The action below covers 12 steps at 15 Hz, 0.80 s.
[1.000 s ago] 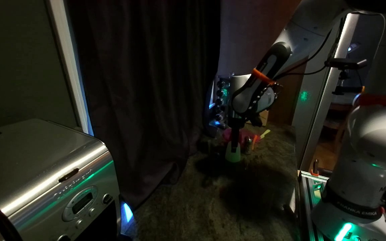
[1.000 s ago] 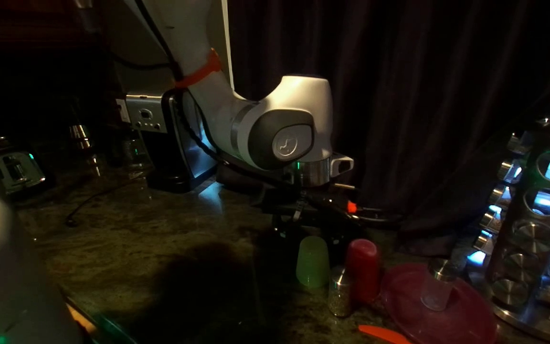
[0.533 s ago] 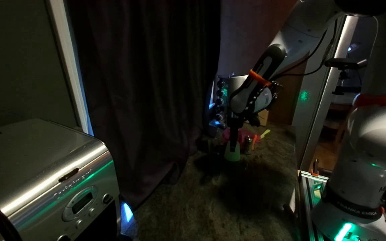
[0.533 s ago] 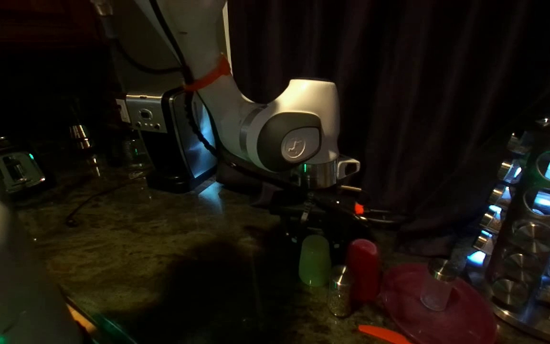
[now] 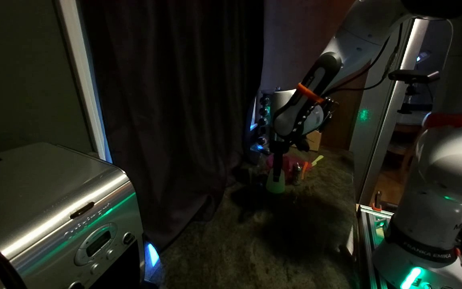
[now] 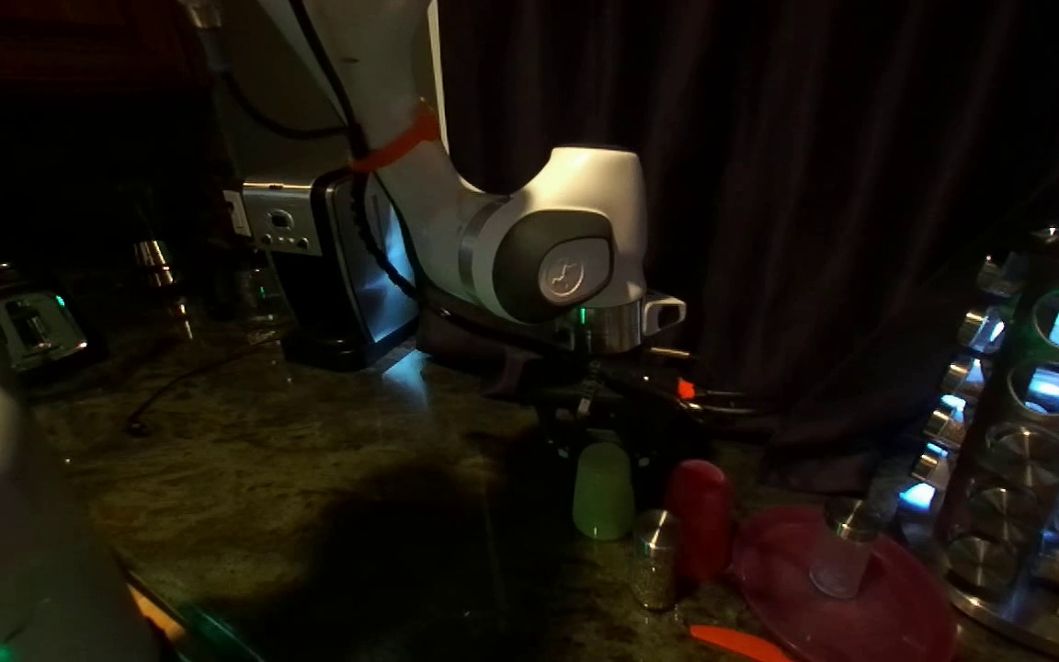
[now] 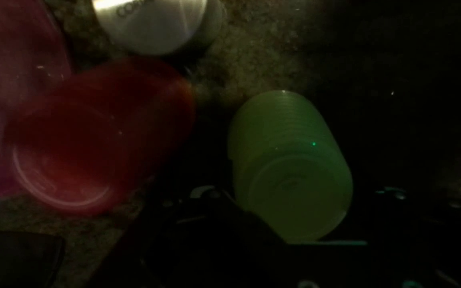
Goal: Move the yellow cup to the left
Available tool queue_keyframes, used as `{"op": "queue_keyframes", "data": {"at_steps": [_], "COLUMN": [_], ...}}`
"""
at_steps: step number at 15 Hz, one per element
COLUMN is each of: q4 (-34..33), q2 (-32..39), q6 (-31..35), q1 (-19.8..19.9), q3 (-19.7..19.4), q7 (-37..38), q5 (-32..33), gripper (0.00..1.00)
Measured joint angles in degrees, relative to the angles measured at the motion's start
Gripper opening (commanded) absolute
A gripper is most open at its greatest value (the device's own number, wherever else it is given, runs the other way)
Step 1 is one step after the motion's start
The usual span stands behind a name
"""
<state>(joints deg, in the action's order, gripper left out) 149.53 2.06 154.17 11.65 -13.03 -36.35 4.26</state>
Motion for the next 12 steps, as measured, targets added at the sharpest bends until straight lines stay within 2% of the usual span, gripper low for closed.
{"op": "queue_keyframes", "data": {"at_steps": [3,6,12], "q4": [0.0,0.4,0.5], "q2": [-2.8,-7.1,-13.0], "q6": [0.0,-0.1,-3.9], "q1": [-0.7,-2.9,-14.1], "q3": [1.6,4.1,8.3], "q7": [0.4,-0.6,-10.1], "q5": [1.8,2.3,-4.5], "gripper": [0.44,0.44,0.44]}}
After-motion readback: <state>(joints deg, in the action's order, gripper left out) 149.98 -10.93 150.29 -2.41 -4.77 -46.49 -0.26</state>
